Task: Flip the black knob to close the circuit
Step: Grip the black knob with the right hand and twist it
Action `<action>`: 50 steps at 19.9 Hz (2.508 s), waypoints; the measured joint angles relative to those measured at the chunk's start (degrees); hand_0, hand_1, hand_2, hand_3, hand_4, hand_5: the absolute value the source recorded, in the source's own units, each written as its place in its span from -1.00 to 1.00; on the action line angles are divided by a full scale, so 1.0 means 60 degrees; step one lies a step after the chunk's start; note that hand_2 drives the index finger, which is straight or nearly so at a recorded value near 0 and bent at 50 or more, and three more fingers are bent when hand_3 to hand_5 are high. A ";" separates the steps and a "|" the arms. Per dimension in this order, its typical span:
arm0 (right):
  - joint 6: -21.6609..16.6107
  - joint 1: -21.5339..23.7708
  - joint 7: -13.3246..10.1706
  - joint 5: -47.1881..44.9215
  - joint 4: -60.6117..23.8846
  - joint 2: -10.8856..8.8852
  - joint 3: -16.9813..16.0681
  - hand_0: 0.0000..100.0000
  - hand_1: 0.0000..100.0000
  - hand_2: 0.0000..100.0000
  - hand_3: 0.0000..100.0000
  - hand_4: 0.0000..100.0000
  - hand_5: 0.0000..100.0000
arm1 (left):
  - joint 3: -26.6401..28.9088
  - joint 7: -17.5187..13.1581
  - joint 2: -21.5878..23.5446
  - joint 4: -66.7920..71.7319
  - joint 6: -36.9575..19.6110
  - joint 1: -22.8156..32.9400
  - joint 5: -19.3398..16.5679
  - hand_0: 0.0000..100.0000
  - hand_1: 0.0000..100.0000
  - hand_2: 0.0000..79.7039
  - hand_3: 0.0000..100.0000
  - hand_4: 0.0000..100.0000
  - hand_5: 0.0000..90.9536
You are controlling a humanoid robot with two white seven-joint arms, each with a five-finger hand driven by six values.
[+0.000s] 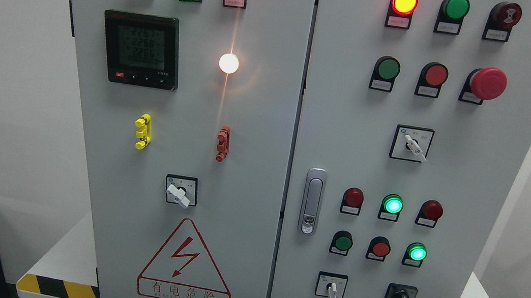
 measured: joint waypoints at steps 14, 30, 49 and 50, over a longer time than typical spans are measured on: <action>0.0047 -0.0218 0.0001 0.0000 0.0283 -0.0011 -0.0122 -1.00 -1.00 0.93 1.00 1.00 1.00 | 0.0000 0.0000 0.0000 0.0000 0.0000 0.0000 0.0000 -0.76 0.11 -1.00 -1.00 -1.00 -1.00; 0.0047 -0.0243 0.0029 -0.0104 0.0359 -0.0044 -0.0113 -1.00 -1.00 0.93 1.00 1.00 1.00 | 0.0000 0.0000 0.0000 0.0000 0.0000 0.0000 0.0000 -0.76 0.11 -1.00 -1.00 -1.00 -1.00; 0.0006 -0.0238 -0.0023 -0.0187 0.0278 -0.0059 -0.0422 -1.00 -1.00 0.93 1.00 1.00 1.00 | 0.0000 0.0000 0.0000 0.0000 0.0000 0.0000 0.0000 -0.76 0.11 -1.00 -1.00 -1.00 -1.00; 0.0006 -0.0236 -0.0023 -0.0204 0.0268 -0.0059 -0.0435 -1.00 -1.00 0.93 1.00 1.00 1.00 | 0.0000 0.0000 0.0000 0.0000 0.0000 0.0000 0.0000 -0.76 0.11 -1.00 -1.00 -1.00 -1.00</action>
